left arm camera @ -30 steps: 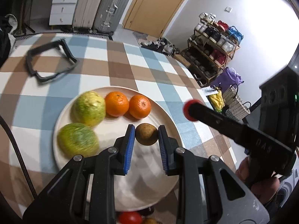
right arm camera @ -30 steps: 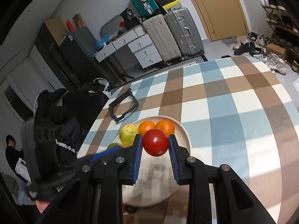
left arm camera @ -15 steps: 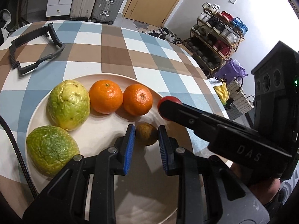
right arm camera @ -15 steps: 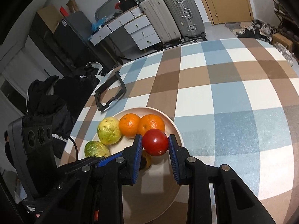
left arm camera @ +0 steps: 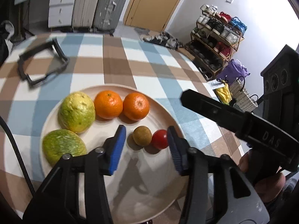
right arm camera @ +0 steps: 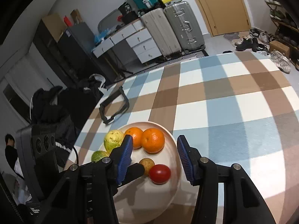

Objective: Organize fruits
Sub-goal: 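Carry the kiwi and tomato onto the cream plate and open both grippers, then move both grippers back toward the remaining loose fruit, then grasp a brown kiwi with the right gripper while the left gripper grasps a dark plum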

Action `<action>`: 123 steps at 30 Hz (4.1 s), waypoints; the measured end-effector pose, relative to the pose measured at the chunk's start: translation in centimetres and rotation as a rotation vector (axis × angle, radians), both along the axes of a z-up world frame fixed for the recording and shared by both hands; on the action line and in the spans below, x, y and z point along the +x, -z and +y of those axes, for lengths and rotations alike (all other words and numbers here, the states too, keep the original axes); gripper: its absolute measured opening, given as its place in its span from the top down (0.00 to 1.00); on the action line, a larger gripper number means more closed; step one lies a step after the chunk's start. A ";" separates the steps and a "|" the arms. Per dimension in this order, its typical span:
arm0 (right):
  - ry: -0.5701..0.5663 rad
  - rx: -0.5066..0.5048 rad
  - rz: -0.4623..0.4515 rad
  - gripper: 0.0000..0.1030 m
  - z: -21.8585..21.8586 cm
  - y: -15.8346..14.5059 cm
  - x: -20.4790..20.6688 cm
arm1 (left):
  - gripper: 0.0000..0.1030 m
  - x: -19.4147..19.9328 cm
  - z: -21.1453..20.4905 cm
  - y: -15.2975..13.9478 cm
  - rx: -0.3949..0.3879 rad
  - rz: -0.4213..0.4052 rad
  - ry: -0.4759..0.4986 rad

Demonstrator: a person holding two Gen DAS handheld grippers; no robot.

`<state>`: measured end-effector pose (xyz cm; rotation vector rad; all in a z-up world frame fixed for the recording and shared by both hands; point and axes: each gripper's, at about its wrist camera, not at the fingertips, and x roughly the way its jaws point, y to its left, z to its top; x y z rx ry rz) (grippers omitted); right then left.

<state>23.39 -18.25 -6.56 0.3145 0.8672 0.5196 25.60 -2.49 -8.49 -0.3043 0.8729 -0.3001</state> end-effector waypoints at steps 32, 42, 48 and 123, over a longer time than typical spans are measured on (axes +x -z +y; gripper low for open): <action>0.066 -0.067 -0.315 0.00 0.9 -7.2 -19.4 | 0.01 -21.6 7.0 -8.6 0.215 -0.254 -0.244; 0.013 -0.144 -0.196 0.00 3.2 -1.7 -20.3 | 0.01 -22.2 7.3 -2.8 0.236 -0.131 -0.252; -0.006 -0.143 -0.111 0.00 3.7 0.8 -19.6 | 0.01 -21.6 7.9 -1.6 0.239 -0.110 -0.265; -0.020 0.032 -0.042 0.79 -2.4 1.2 -17.6 | 0.83 -17.1 4.3 0.5 -0.048 0.066 0.027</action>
